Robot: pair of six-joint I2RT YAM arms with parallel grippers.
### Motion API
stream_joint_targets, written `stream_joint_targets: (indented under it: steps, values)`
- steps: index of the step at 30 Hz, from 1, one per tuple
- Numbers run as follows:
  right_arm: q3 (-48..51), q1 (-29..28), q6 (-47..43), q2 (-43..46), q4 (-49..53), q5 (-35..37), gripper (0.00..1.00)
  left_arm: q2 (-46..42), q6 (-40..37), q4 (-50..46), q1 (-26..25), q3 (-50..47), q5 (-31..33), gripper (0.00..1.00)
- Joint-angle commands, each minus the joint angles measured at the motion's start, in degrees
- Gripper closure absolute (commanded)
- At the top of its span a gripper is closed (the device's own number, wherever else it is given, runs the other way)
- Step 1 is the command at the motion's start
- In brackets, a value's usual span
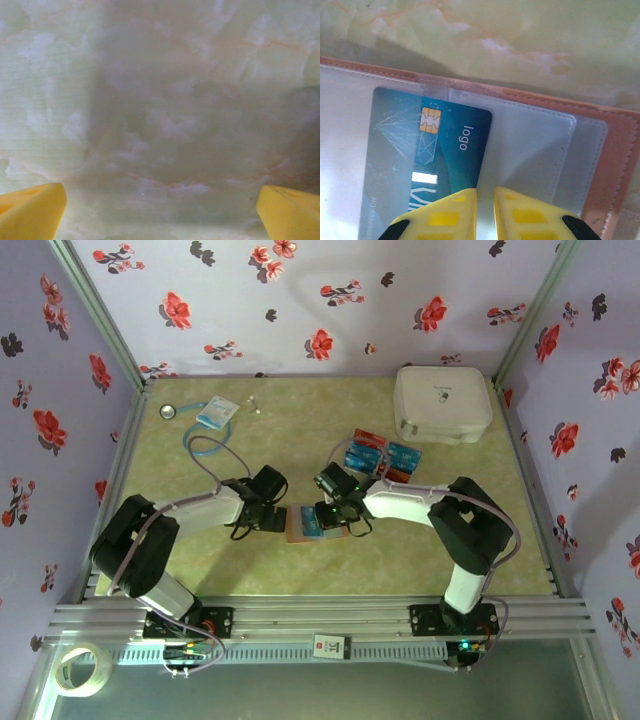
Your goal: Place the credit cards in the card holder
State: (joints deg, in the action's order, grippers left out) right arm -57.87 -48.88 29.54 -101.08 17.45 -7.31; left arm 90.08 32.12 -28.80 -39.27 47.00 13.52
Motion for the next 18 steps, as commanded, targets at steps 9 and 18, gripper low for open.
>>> stream_joint_targets:
  steps: [9, 18]
  values:
    - [-3.8, -2.0, 2.5, -2.6, -1.8, -2.7, 0.84, 2.8, -1.2, 2.7, -0.3, 0.8, 0.4, 0.0]
    - [-5.1, -2.4, 2.4, -2.2, -1.2, -2.9, 0.84, 2.7, -2.2, 2.8, 1.2, 1.0, 0.3, 0.0]
